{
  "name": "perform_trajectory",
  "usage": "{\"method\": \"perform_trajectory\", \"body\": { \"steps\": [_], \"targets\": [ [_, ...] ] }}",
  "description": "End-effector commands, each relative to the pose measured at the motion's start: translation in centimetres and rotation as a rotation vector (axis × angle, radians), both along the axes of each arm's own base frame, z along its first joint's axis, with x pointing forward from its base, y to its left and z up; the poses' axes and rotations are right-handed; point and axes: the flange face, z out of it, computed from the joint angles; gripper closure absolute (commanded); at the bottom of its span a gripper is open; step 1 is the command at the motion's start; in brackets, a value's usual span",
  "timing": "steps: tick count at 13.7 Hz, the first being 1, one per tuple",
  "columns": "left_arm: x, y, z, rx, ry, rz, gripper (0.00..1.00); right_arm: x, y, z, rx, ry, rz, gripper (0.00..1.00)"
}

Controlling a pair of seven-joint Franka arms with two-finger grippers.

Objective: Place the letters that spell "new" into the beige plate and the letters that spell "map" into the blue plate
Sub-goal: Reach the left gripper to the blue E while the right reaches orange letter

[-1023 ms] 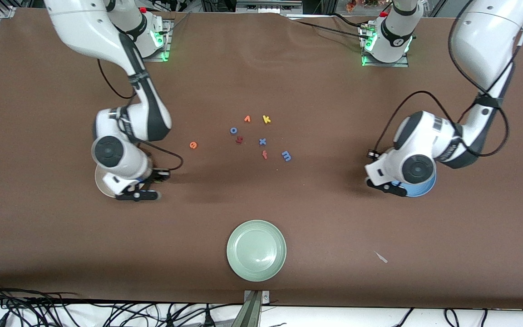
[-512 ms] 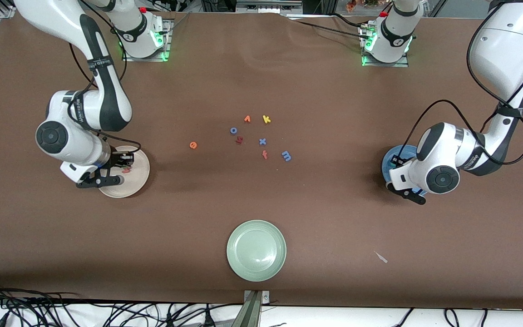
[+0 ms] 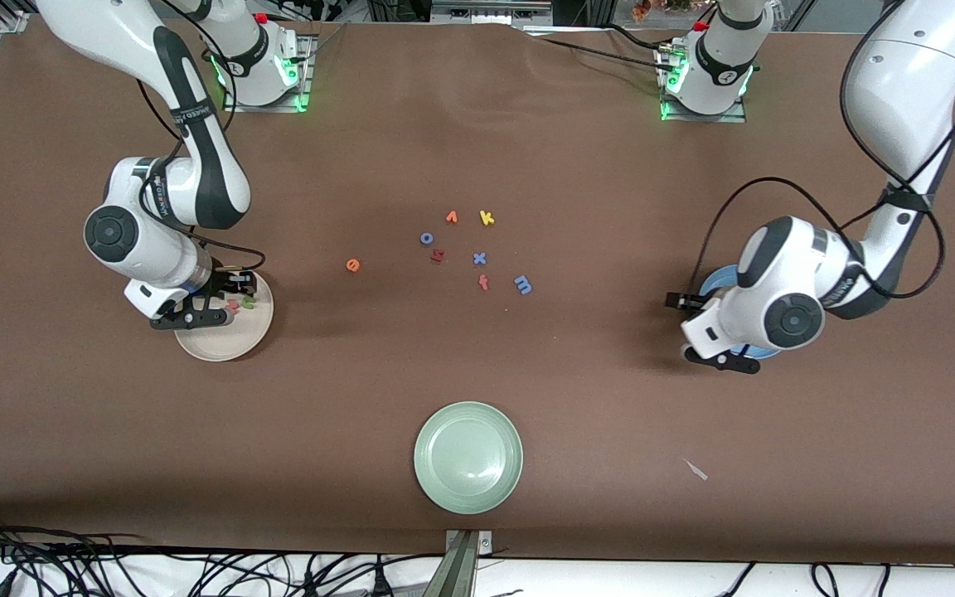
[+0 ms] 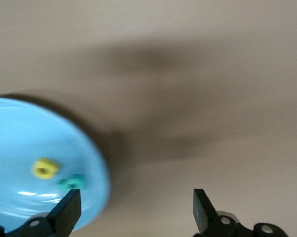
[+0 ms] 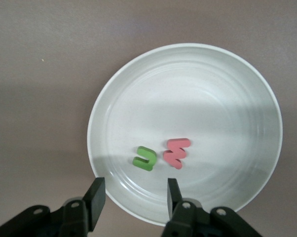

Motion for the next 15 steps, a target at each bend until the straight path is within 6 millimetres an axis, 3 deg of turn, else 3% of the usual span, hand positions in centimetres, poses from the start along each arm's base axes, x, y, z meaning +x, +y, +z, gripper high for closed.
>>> {"method": "perform_trajectory", "body": {
  "steps": [1, 4, 9, 12, 15],
  "targets": [
    [-1.0, -5.4, 0.2, -0.001, -0.027, 0.167, 0.00, -0.6, 1.8, 0.9, 0.046, -0.014, -0.030, 0.36],
    [-3.3, -12.6, -0.1, 0.028, -0.065, 0.337, 0.00, -0.9, 6.8, 0.9, 0.069, -0.012, -0.112, 0.36],
    [-7.9, -22.6, -1.8, 0.037, -0.130, 0.688, 0.00, -3.0, 14.9, -0.3, 0.069, -0.045, -0.222, 0.36],
    [-10.0, -26.3, -3.0, 0.047, -0.161, 0.791, 0.00, -5.3, 19.8, -3.0, 0.052, -0.070, -0.273, 0.36],
    [-11.2, -27.5, -5.6, 0.086, -0.230, 0.828, 0.05, -7.3, 19.8, -5.1, 0.049, -0.098, -0.277, 0.36]
  ]
}}
